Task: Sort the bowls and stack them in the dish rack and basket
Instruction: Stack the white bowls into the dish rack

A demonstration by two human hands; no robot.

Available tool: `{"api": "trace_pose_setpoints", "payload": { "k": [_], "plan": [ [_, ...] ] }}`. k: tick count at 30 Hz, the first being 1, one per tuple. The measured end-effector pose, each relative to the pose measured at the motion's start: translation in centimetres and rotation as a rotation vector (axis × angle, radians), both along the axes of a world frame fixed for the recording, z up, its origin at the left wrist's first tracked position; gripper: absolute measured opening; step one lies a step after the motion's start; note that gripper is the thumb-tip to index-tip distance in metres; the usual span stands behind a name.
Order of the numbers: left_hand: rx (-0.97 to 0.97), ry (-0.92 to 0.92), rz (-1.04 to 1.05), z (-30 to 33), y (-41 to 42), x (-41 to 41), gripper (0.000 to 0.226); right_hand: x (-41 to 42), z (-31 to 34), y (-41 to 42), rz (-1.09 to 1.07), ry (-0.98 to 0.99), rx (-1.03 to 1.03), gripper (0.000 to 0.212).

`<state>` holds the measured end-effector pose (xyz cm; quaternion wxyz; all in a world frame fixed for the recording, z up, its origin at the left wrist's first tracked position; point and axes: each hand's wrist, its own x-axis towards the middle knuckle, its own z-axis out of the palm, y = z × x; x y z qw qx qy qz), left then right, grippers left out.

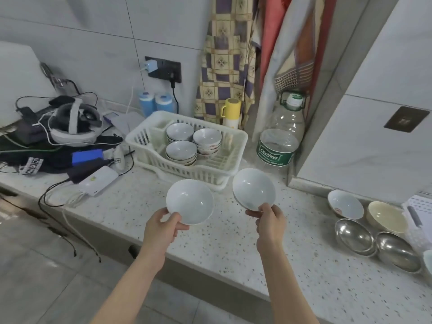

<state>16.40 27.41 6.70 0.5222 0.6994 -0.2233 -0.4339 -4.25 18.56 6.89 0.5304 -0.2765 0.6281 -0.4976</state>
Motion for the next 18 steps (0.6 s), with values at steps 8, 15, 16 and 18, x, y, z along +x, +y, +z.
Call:
{"api": "trace_pose_setpoints", "payload": {
  "k": [8,15,16,18],
  "plan": [
    [-0.025,0.012,-0.008,0.8,-3.6,4.5,0.036,3.9,2.3,-5.7,0.054,0.218,-0.150,0.032],
    [-0.028,0.009,-0.036,0.9,-9.6,9.1,0.033,7.8,2.4,-12.2,0.172,0.425,-0.125,0.034],
    [-0.027,0.006,-0.036,1.0,-10.7,9.8,0.033,8.3,2.3,-13.1,0.183,0.466,-0.115,0.032],
    [-0.026,0.000,-0.045,1.2,-12.8,11.1,0.033,9.3,2.2,-14.7,0.205,0.543,-0.088,0.024]
  ]
}}
